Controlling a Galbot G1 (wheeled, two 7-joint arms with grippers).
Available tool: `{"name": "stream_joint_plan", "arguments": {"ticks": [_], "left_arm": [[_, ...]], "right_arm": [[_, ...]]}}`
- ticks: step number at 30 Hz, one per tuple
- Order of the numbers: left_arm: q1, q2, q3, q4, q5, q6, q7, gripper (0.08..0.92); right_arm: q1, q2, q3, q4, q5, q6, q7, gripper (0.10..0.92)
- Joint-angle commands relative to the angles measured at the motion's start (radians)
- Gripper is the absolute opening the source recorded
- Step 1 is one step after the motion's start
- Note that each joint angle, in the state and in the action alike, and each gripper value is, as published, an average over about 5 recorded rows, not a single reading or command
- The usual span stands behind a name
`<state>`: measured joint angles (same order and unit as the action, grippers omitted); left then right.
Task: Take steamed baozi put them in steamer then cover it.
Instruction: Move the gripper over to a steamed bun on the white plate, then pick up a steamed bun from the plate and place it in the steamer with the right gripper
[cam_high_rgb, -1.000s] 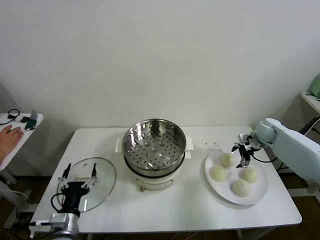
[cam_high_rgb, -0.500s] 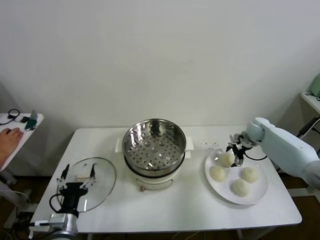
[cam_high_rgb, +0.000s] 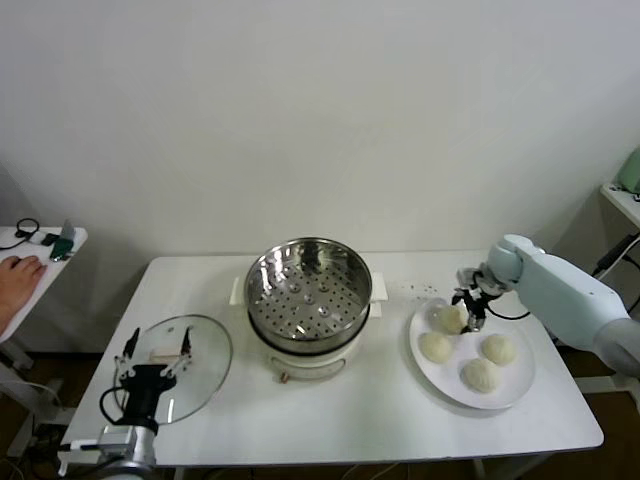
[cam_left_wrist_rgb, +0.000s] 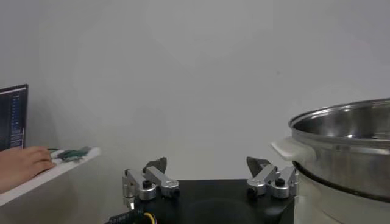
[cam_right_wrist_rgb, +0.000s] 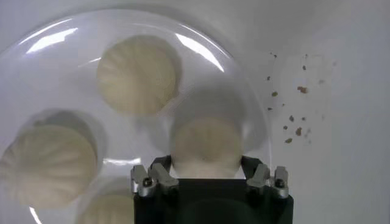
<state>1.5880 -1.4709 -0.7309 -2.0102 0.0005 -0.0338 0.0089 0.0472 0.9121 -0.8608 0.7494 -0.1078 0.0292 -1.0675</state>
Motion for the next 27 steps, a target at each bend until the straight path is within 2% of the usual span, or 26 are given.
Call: {"name": "stream_joint_plan", "arguments": {"ticks": [1, 8, 12, 17, 22, 27], "left_arm": [[0.001, 0.002, -0.001, -0.001, 0.000, 0.000, 0.000, 0.823], [0.008, 0.002, -0.003, -0.002, -0.002, -0.001, -0.001, 0.823], [0.010, 0.000, -0.004, -0.004, -0.004, -0.002, -0.001, 0.823], [0.019, 0.000, 0.002, -0.007, -0.004, -0.003, -0.001, 0.823], [0.027, 0.000, 0.011, -0.011, -0.003, -0.003, -0.001, 0.823], [0.033, 0.004, 0.022, -0.017, -0.003, -0.003, -0.001, 0.823]], "right_arm": [[0.001, 0.010, 0.003, -0.013, -0.006, 0.006, 0.000, 0.699], [0.035, -0.016, -0.021, 0.037, 0.036, 0.006, -0.001, 0.692], [0.134, -0.059, -0.111, 0.144, 0.130, 0.006, -0.004, 0.691], [0.425, -0.084, -0.357, 0.301, 0.231, 0.068, -0.024, 0.695], [0.714, -0.011, -0.576, 0.375, 0.282, 0.164, -0.036, 0.696], [0.832, 0.113, -0.624, 0.380, 0.276, 0.256, -0.042, 0.696]]}}
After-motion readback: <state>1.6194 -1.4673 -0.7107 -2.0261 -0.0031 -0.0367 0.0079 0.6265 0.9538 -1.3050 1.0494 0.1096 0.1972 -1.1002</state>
